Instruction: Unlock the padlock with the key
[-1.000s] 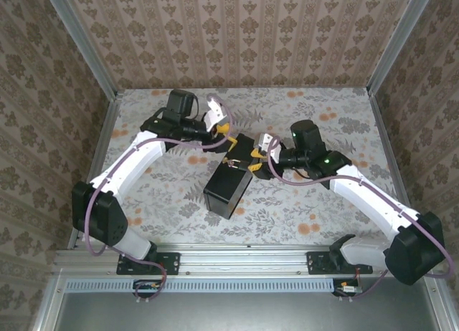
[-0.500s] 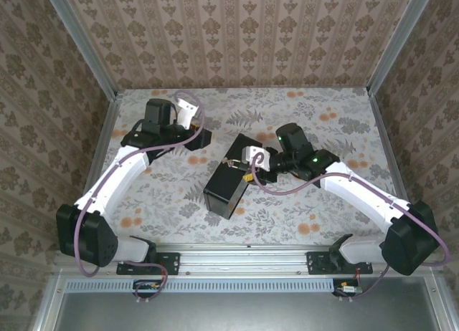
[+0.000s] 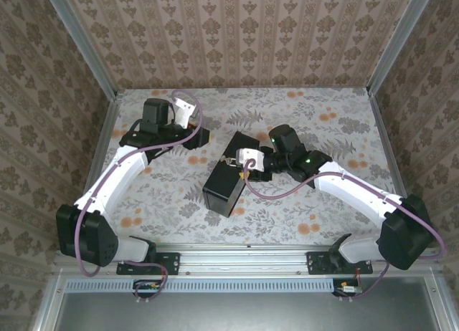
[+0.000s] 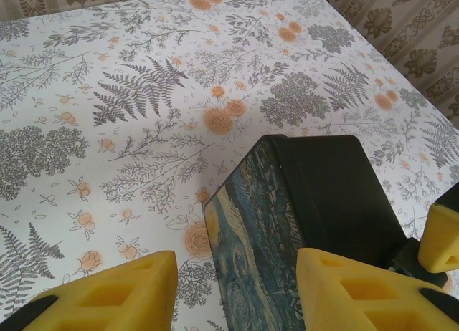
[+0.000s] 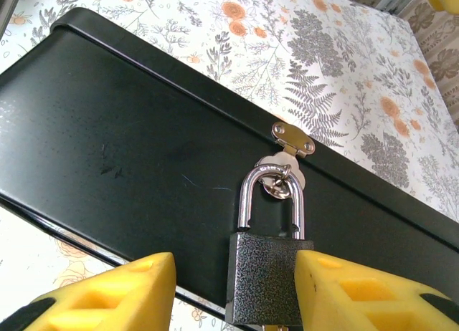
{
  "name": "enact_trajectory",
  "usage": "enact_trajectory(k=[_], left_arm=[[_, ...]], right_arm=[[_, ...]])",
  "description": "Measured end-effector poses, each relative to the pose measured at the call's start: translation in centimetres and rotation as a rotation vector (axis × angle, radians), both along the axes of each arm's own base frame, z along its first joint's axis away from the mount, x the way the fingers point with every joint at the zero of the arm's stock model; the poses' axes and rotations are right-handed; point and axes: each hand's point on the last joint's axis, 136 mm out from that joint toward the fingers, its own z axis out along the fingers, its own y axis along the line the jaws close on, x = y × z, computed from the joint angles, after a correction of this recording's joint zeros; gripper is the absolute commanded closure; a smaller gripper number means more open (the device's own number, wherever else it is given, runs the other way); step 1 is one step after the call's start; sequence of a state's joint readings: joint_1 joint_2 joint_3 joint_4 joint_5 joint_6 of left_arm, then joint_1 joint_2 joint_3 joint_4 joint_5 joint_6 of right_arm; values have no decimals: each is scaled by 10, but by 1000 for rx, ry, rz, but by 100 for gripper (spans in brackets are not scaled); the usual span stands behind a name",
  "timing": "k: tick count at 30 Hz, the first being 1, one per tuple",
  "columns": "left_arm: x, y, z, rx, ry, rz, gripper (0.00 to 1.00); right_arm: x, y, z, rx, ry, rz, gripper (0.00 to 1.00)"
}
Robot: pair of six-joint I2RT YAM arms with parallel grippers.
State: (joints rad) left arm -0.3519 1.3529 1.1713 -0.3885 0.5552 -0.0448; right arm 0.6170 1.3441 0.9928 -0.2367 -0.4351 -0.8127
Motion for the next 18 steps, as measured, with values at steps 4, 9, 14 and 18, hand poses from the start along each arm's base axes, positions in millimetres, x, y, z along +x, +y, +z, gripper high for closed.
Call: enact_trajectory(k=[4,9,14,18], left_arm=[[-1,-1,1,-5,2,-8,53],[-3,-3,1,-13,4,-19,54],[-5,-5,2,-16,6,-29,54],[-8,-10,2,-19,7,-46,54]], right_arm=[[4,-1,0,-19,-35,-10,63],[12,-4,1,-39,-71,-41,70],[15,-6,2,-38,-68,-70,74],[16,-7,6,-26,-41,-89,76]])
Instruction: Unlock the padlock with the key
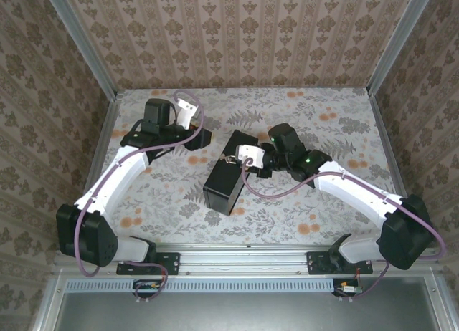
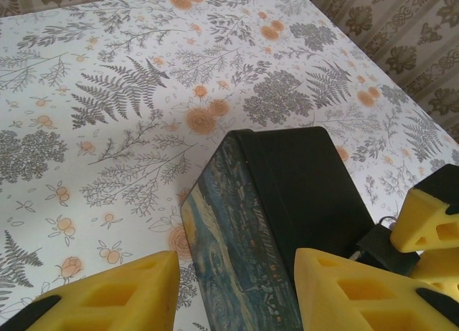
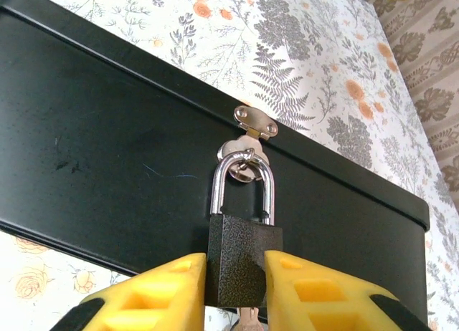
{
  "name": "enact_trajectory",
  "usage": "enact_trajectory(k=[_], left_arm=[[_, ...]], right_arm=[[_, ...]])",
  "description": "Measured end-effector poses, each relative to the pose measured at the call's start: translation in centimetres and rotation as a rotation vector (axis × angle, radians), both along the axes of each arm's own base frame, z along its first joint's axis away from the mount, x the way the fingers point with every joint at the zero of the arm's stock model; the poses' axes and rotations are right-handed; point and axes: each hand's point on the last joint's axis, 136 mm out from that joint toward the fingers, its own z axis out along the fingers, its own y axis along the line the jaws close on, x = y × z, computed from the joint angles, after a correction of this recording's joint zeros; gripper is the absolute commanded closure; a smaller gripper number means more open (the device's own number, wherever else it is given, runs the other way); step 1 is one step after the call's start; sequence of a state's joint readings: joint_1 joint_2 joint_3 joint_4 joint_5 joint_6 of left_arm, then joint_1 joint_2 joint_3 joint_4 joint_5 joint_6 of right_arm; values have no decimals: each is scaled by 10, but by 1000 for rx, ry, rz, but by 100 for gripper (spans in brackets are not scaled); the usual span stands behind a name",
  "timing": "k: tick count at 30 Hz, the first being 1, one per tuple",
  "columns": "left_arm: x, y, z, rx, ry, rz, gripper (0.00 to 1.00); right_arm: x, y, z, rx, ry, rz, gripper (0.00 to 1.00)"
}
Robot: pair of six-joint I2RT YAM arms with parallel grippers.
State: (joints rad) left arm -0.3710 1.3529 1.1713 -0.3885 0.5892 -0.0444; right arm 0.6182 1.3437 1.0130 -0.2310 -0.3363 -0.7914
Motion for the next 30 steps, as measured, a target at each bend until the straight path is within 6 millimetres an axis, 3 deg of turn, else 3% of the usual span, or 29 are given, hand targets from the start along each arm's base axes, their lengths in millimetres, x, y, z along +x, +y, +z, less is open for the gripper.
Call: enact_trajectory(k=[17,23,30], left_arm=[[-17,-17,-3,-10,22,-83,55],[-22,-24,-5,-19,38,-114,55],[-21,-36,-40,1,124,-153,56]], right_arm=[[21,-2,1,39,194,-91,70],[23,-2,0,40,197,-95,76],[32,1,9,65,143,-105,82]])
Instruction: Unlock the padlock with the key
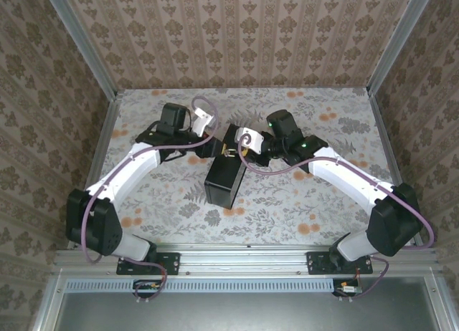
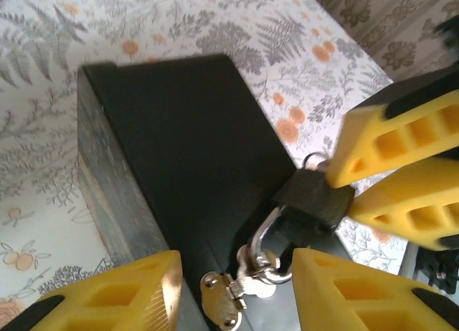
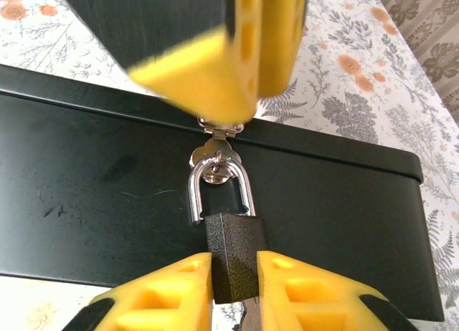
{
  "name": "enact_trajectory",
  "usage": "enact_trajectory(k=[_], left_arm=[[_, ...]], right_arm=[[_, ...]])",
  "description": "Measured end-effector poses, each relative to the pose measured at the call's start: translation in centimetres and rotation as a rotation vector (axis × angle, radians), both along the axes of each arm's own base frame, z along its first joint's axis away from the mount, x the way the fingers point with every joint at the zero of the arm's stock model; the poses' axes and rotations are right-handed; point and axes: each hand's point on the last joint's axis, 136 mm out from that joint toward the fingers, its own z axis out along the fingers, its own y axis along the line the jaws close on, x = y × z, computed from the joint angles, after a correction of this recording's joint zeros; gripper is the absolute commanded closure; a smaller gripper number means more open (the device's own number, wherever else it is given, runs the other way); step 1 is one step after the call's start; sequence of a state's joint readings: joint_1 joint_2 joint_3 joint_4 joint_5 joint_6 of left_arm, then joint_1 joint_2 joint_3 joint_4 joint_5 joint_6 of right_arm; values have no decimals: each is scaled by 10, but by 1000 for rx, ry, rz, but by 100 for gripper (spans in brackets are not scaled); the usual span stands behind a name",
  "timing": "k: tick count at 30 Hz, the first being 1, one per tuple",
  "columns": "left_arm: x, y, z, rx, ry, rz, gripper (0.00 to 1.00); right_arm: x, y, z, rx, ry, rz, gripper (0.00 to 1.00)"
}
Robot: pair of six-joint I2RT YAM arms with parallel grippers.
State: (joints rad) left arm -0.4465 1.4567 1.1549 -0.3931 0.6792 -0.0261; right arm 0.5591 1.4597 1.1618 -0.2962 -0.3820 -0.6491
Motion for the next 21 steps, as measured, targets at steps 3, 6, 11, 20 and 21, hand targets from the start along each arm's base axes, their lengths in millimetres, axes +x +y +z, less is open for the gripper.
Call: enact_trajectory(k=[3,6,11,20,21], left_arm=[[1,-1,-17,13,40,-4,56],[5,-2,-16,4,22,-3,56],[6,-2,-15,5,9,-8,56],[5,-3,-15,5,-10,-33,56],[4,-3,-16,5,-8,-35,56]], right_arm=[[3,1,1,0,-8,-5,83],[9,2,3,2,-3,-11,83],[19,2,5,20,60,-36,83],[18,5,-4,36,179,-22,75],[16,5,-5,36,188,-17,75]])
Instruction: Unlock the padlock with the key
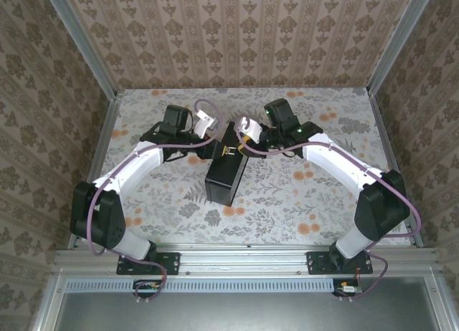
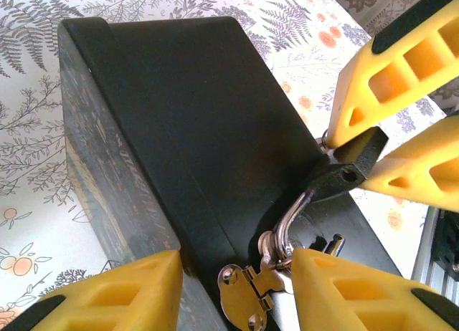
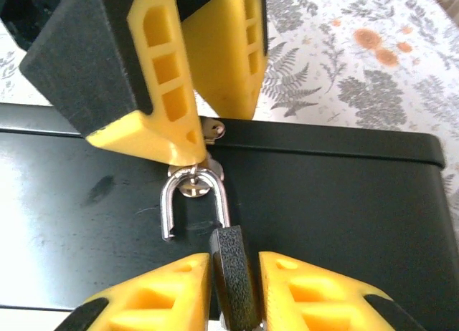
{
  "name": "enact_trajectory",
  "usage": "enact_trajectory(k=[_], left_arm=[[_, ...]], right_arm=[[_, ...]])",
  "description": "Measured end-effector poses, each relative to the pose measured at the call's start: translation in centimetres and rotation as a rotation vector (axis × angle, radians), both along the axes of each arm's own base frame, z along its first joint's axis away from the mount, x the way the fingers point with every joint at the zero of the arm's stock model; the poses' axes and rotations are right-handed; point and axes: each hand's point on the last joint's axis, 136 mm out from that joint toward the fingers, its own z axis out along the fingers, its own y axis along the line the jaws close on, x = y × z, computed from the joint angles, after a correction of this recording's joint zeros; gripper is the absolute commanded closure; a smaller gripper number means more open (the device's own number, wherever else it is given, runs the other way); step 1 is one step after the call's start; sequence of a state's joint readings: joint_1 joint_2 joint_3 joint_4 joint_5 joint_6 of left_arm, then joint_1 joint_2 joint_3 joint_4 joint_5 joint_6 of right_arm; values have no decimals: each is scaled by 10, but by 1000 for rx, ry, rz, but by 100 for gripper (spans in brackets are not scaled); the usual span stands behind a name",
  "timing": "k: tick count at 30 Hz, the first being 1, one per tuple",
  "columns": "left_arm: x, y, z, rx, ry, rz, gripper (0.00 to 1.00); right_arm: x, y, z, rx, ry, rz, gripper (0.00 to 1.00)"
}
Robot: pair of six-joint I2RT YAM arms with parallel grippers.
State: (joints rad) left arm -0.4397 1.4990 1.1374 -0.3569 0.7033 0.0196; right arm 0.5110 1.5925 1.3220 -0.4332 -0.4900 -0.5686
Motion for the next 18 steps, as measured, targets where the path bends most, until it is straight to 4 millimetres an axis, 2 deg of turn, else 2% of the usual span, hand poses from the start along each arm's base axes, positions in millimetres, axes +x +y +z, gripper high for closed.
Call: enact_trajectory(k=[5,7,13,18], left_arm=[[-2,0,-1,-1,8,-5,56],[-2,0,-1,0,9,-4,54],[-1,4,-1,15,19,26,50],[-6,18,17,7,10,74,50]], right_arm=[[-5,2,-1,9,20,22,91],[-6,2,0,16,24,24,94],[-8,1,0,35,92,-21,98],[-9,0,1,84,218,-143,100]])
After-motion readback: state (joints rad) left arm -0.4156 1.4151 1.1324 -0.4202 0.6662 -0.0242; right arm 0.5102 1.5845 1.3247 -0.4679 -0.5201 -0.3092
